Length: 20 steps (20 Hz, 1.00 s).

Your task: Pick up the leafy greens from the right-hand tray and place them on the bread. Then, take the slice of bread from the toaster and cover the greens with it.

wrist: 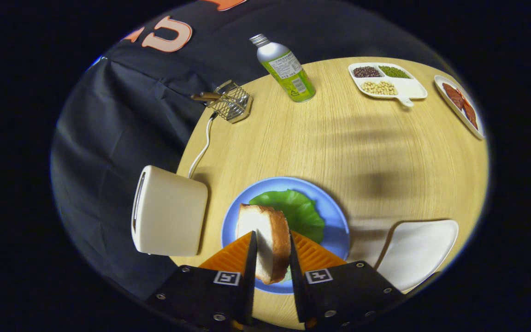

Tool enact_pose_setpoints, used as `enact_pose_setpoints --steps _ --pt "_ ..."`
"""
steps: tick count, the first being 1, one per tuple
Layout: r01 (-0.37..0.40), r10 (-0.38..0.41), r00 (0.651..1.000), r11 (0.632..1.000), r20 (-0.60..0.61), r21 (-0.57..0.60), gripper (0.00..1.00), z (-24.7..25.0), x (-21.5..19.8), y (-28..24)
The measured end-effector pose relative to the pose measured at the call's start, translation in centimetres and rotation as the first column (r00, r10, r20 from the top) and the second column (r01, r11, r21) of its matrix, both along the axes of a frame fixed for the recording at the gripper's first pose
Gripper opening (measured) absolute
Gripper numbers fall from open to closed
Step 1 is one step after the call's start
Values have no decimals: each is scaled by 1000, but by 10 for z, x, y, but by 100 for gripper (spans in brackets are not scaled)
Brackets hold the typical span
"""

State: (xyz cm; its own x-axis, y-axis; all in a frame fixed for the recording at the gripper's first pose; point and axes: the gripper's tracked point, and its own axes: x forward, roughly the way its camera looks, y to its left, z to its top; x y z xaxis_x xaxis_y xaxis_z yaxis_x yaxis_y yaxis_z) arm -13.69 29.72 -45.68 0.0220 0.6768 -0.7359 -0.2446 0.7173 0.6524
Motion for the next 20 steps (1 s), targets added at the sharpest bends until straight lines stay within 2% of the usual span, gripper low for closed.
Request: enact_pose_setpoints --steps 1,4,6,8,11,14,20 --pt "-2 2 1000 1000 14 -21 44 -2 -1 -2" --pt "46 -44 995 999 88 -19 79 9 15 -10" --pt "98 -96 982 995 160 -1 90 29 32 -23" --pt "149 -141 952 989 272 -8 96 52 58 -45" --pt "224 -201 882 975 426 -4 97 102 89 -81" --pt "286 -256 797 958 547 31 98 159 114 -114" --pt "373 -304 610 925 731 74 98 263 136 -166"
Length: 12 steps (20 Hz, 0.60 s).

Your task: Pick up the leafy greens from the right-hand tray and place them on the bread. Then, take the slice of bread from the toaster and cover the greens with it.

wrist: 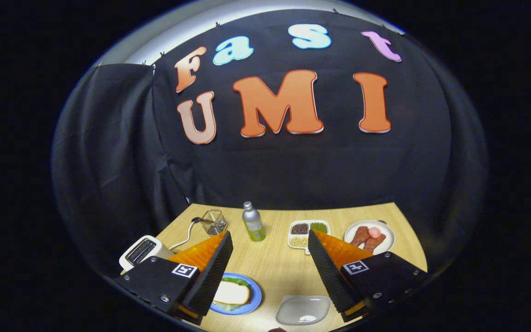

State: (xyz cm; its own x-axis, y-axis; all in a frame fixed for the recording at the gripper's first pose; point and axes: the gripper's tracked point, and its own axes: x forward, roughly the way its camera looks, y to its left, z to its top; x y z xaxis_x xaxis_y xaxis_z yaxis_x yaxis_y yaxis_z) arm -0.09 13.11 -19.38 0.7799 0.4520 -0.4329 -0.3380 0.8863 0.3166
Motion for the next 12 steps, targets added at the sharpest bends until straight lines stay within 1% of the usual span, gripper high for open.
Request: enact_pose_setpoints --steps 3,6,10,12 --pt "44 -44 994 999 97 3 98 48 2 -19" --pt "87 -84 982 996 169 -13 98 83 1 -41" --pt "153 -132 954 986 270 -59 98 124 0 -70" --pt "168 -143 942 984 305 -54 98 139 -2 -71"
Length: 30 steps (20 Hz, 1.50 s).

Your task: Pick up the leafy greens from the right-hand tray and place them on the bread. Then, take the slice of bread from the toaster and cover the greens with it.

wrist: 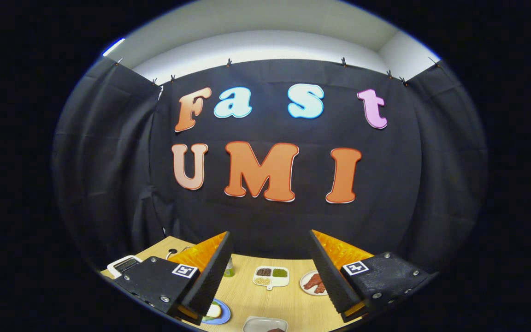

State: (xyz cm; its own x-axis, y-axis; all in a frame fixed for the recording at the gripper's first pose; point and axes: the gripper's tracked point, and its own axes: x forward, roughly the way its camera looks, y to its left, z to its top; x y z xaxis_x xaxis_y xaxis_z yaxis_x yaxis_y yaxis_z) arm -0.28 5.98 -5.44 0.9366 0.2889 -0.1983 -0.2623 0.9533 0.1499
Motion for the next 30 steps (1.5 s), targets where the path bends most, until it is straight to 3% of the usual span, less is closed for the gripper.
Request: enact_pose_setpoints --steps 12,30 --pt "18 -22 992 999 121 35 98 63 0 3" --pt "73 -73 978 997 196 7 99 70 7 -10"
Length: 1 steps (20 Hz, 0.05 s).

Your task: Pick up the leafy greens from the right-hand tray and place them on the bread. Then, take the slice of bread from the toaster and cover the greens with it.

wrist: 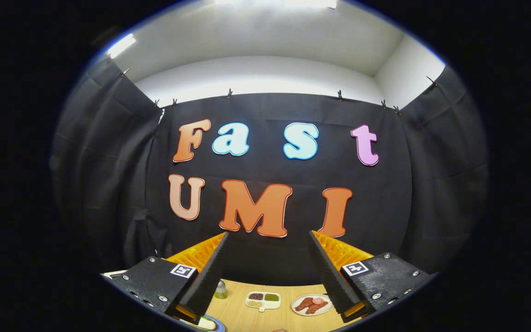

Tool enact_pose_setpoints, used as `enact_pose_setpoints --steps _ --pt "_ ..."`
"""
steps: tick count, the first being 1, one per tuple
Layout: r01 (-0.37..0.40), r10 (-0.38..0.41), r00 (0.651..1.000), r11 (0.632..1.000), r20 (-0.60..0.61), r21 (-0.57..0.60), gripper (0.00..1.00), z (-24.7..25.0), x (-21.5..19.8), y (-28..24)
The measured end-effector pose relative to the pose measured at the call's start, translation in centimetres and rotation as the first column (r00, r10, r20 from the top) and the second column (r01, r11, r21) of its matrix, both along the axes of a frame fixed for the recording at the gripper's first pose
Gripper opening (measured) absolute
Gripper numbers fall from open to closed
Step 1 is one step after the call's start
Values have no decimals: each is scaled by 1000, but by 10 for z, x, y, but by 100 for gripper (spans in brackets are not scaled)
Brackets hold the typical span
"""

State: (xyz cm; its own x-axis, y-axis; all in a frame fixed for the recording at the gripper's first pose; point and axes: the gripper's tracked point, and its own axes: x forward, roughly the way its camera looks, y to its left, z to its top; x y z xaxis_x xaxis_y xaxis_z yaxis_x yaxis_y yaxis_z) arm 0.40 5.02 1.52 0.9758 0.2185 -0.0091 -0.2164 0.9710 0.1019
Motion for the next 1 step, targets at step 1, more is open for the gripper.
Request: enact_pose_setpoints --steps 1 --pt "0 0 1000 1000 4 -5 99 1 -1 0"
